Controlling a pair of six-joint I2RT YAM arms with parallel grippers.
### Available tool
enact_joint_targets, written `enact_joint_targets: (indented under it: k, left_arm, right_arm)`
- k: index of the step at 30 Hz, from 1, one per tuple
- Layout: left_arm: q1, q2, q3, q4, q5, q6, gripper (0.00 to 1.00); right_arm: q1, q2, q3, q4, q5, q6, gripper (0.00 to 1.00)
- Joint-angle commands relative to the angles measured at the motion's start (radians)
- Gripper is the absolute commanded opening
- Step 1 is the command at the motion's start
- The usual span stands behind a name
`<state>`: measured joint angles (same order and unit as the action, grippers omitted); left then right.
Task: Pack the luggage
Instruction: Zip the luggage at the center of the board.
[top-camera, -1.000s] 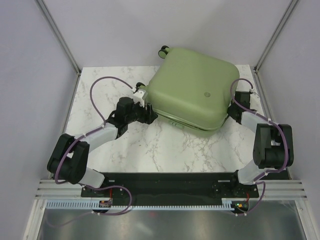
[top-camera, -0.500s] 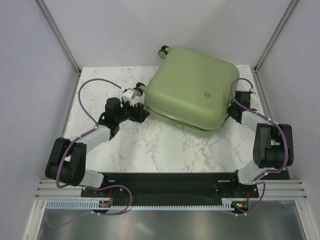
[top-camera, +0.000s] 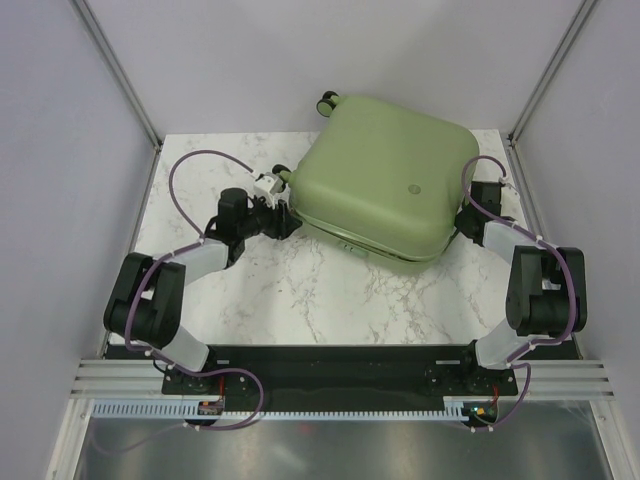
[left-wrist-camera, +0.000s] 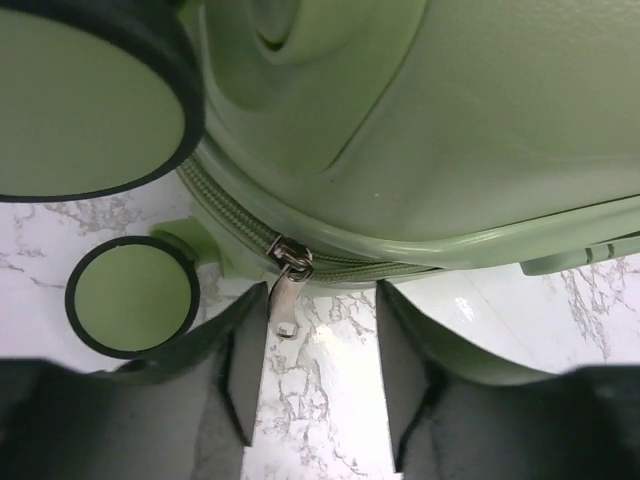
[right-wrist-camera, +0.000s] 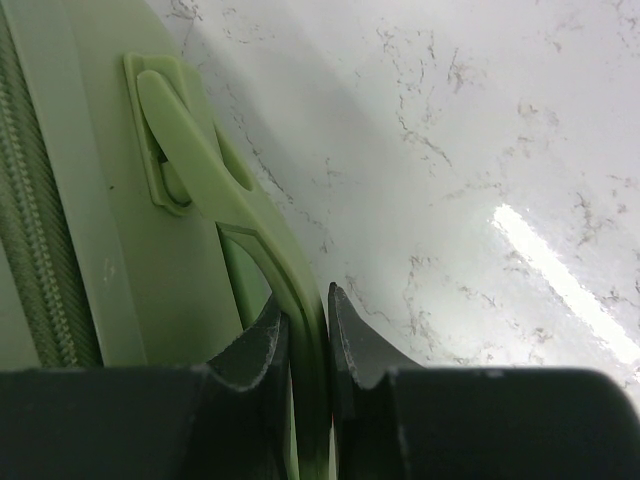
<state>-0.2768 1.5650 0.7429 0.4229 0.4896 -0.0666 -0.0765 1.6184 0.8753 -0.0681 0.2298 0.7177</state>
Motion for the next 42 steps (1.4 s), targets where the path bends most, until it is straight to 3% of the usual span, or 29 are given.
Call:
enact_joint_targets:
  k: [1, 4, 5, 10, 18, 29, 42]
  left_arm:
    - [0.001, 0.02, 0.061, 0.065, 0.018, 0.03, 0.49]
    - [0.001, 0.033, 0.072, 0.063, 0.036, 0.025, 0.33]
    - [0.001, 0.038, 0.07, 0.063, 0.038, 0.022, 0.24]
    - [0.001, 0.029, 0.052, 0.065, 0.023, 0.008, 0.03]
    - [-0.005, -0.032, -0.017, 0.117, 0.082, -0.012, 0.02]
    - [-0.093, -0.149, -0.08, 0.068, 0.083, -0.019, 0.02]
    - [-0.11, -0.145, -0.077, 0.076, 0.087, -0.079, 0.02]
  right_arm:
    - [-0.06, 0.044, -0.002, -0.098, 0.131, 0.072, 0.0]
    - [-0.06, 0.041, -0.006, -0.096, 0.132, 0.071, 0.0]
    - [-0.06, 0.037, -0.009, -0.098, 0.135, 0.071, 0.0]
    - [-0.06, 0.029, -0.015, -0.098, 0.132, 0.08, 0.0]
    - [-0.06, 0.025, -0.022, -0.096, 0.126, 0.084, 0.0]
    - [-0.059, -0.008, -0.055, -0.091, 0.164, 0.158, 0.0]
    - [-0.055, -0.156, -0.052, -0.118, 0.125, 0.18, 0.0]
